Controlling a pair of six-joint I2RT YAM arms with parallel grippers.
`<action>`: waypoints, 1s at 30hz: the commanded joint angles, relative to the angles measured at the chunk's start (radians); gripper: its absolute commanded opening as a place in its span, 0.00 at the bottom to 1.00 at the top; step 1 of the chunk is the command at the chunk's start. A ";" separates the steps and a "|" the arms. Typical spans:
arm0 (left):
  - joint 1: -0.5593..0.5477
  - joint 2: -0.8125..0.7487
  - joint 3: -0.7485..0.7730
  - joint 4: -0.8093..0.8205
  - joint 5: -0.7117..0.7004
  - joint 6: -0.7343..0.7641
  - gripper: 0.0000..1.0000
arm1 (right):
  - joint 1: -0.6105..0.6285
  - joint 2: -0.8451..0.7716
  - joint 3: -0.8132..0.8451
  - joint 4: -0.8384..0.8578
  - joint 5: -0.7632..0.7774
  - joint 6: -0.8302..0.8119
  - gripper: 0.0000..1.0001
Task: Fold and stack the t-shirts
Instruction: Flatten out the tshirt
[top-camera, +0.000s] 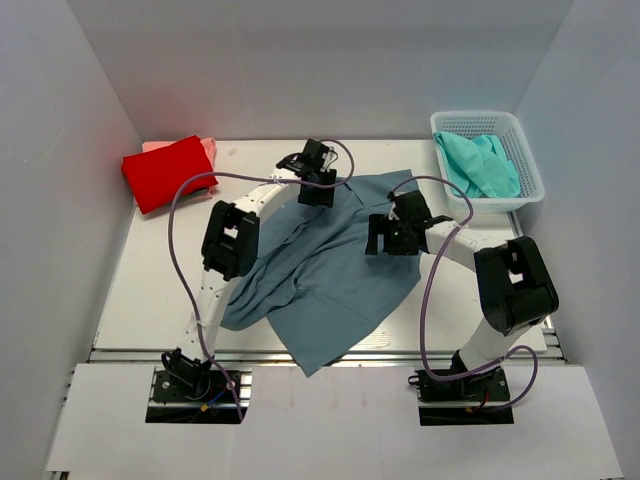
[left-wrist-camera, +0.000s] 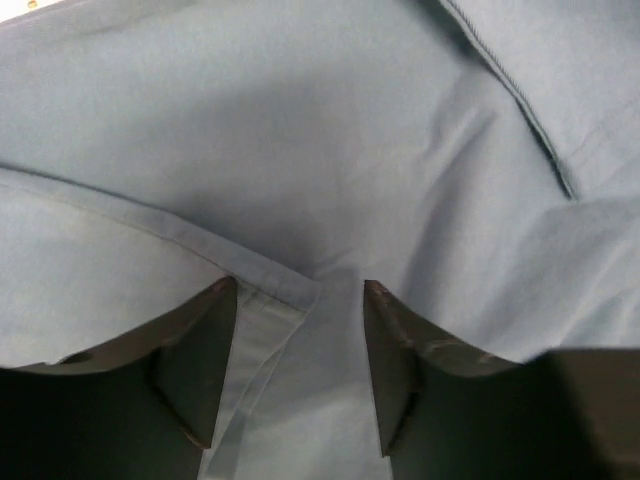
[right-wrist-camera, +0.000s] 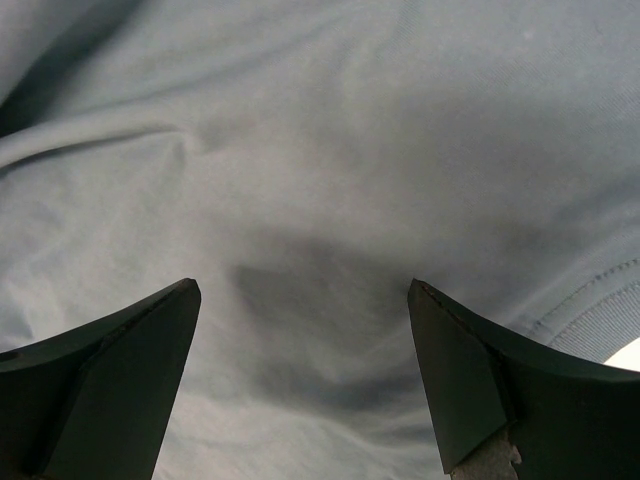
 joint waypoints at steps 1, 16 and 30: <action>-0.016 0.028 0.068 -0.055 -0.057 0.009 0.61 | -0.007 0.003 0.003 0.000 0.024 0.005 0.90; -0.025 0.006 0.043 -0.052 -0.055 0.041 0.14 | -0.018 0.003 0.001 -0.002 0.027 -0.001 0.90; 0.027 -0.184 0.016 -0.024 -0.111 0.093 0.00 | -0.040 -0.009 -0.017 -0.036 0.070 0.036 0.90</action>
